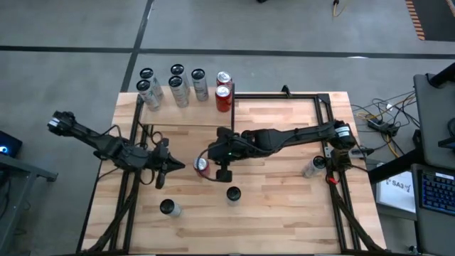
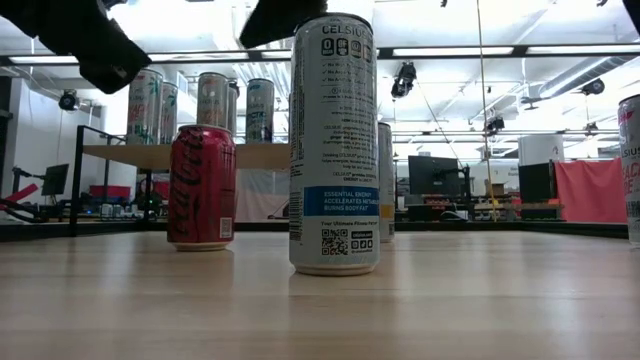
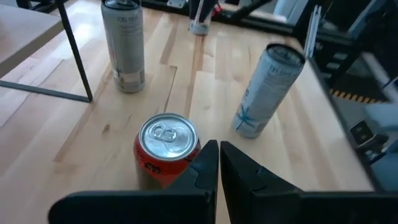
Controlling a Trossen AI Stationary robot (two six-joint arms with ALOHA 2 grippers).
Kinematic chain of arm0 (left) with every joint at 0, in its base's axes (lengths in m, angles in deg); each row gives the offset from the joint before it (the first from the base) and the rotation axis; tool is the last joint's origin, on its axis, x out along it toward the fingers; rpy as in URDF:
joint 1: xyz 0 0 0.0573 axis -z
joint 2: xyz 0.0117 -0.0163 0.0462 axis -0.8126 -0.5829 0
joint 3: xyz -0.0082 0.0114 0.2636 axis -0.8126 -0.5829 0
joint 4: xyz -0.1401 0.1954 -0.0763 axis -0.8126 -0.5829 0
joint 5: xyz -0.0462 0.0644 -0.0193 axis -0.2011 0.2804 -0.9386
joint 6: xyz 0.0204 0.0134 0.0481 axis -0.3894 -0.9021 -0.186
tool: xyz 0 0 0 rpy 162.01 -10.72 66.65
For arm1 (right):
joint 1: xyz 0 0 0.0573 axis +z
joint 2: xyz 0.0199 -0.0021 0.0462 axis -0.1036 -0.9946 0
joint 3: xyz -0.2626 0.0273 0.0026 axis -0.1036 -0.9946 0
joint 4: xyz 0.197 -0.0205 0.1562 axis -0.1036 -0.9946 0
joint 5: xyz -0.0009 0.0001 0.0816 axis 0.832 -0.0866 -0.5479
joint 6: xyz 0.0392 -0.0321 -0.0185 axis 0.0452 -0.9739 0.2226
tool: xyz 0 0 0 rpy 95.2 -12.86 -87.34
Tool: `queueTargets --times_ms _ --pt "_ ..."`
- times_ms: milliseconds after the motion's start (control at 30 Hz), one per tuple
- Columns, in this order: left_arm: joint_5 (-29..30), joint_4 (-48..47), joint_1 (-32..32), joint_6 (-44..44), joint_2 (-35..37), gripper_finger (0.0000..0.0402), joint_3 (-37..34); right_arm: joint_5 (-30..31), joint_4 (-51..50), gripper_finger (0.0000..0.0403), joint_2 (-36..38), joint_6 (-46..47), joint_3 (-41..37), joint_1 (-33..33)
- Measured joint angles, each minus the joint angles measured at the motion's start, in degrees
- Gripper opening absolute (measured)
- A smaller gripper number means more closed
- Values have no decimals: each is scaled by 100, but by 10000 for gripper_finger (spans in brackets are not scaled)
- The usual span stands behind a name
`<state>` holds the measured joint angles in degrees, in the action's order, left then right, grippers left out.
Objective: Place canned beverage on shelf
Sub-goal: Put the red soda can on the shelf aligned with the other red soda cans
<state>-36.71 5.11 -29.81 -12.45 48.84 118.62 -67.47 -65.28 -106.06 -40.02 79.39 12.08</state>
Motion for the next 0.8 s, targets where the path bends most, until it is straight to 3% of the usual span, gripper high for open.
queueTargets --times_ms 233,500,633,800 --pt "282 -63 0 -720 -217 0 74 -3 895 13 -478 -196 -4 0" --pt "284 -354 2 -2100 -183 0 452 39 1092 18 -686 -63 -4 0" --pt "293 -661 2 -2536 -80 0 558 33 1061 56 -684 135 -4 0" --pt "298 -813 2 -2766 134 0 570 21 1069 143 -735 359 -4 11"
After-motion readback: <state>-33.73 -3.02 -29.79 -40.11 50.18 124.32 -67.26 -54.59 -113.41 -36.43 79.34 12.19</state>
